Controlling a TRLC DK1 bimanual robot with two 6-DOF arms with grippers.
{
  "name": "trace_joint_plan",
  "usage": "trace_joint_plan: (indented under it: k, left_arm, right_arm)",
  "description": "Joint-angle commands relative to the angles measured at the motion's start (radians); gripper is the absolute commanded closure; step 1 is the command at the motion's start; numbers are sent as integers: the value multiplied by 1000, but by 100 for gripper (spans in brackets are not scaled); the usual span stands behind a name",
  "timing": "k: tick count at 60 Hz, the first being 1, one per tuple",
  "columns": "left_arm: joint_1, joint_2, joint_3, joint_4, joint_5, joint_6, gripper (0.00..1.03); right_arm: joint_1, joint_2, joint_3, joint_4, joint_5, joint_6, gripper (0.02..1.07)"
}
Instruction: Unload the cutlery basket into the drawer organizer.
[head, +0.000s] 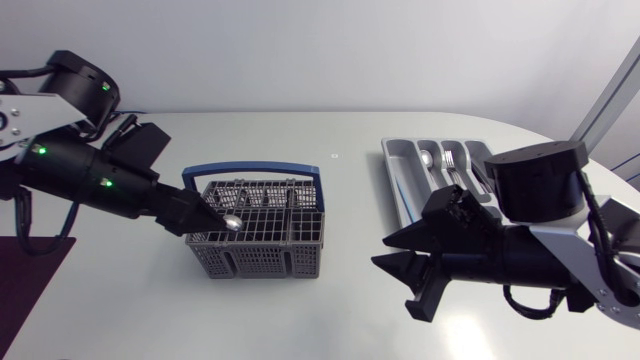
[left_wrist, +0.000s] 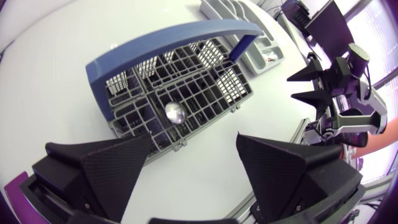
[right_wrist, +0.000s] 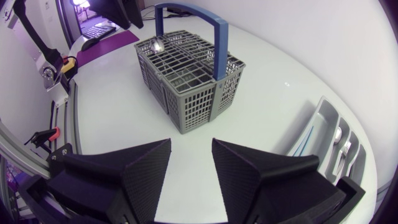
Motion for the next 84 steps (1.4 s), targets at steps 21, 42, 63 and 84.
trace_joint_plan:
  k: [21,42,63,84]
  left_arm:
    - [-2,-160,-106,56,-68,656,9]
    - [-6,-255,-279,271,-73,832,8]
    - [-35,-366,-330,332,-123,913,8]
    - [-31,-16,66,-99,-10,438,18]
  right_arm:
    - [19,47,-10,36,13,20,56]
    - [11,45,-16,39,13,8,56]
    - [10,50,-15,44,10,6,56]
    - [13,31,-19,36,8,8,56]
